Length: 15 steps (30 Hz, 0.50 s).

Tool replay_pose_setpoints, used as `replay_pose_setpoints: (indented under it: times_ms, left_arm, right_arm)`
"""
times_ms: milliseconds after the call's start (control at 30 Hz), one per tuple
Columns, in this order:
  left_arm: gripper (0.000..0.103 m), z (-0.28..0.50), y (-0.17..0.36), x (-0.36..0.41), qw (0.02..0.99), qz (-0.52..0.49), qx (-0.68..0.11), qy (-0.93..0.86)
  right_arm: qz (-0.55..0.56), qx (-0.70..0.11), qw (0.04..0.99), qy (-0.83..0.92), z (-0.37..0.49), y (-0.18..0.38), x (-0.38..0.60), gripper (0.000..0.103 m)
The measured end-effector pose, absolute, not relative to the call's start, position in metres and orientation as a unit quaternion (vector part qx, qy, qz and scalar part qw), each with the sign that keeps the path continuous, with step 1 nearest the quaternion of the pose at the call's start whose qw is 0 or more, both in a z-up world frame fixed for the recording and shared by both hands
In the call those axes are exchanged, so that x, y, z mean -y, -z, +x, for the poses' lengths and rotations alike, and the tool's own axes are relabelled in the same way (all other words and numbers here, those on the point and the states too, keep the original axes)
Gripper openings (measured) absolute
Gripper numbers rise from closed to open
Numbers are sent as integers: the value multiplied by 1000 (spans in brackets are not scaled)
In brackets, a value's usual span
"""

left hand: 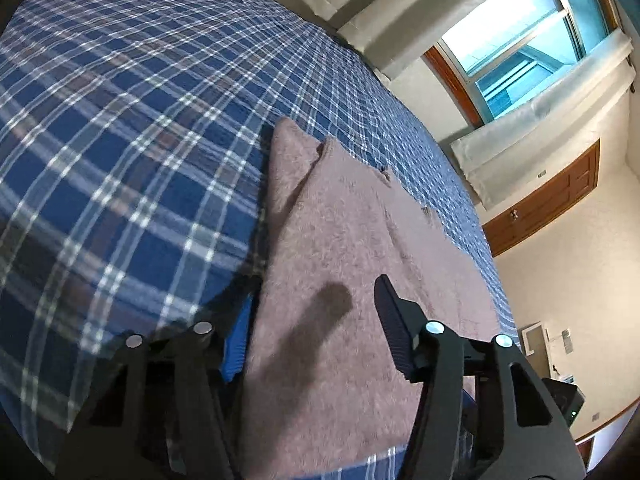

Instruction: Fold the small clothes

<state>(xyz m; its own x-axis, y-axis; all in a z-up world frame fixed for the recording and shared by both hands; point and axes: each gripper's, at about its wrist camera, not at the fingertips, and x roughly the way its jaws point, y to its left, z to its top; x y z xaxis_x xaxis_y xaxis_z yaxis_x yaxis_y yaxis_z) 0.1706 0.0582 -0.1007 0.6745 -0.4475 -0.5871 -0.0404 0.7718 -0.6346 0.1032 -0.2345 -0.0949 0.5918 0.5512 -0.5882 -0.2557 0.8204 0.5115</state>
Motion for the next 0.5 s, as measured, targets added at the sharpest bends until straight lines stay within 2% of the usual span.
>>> replay_pose_setpoints:
  times_ms: [133,267,500]
  left_arm:
    - [45,176,101,-52,861,-308,-388,117]
    - [19,181,105,-54,851,-319,-398,121]
    - [14,189,80,-38,860,-310,-383,132]
  right_arm:
    - [194,-386,871,-234,103,95,236,86]
    - [195,-386,871,-234,104,95,237,86]
    - [201,-385,869,-238,104,93,239,86]
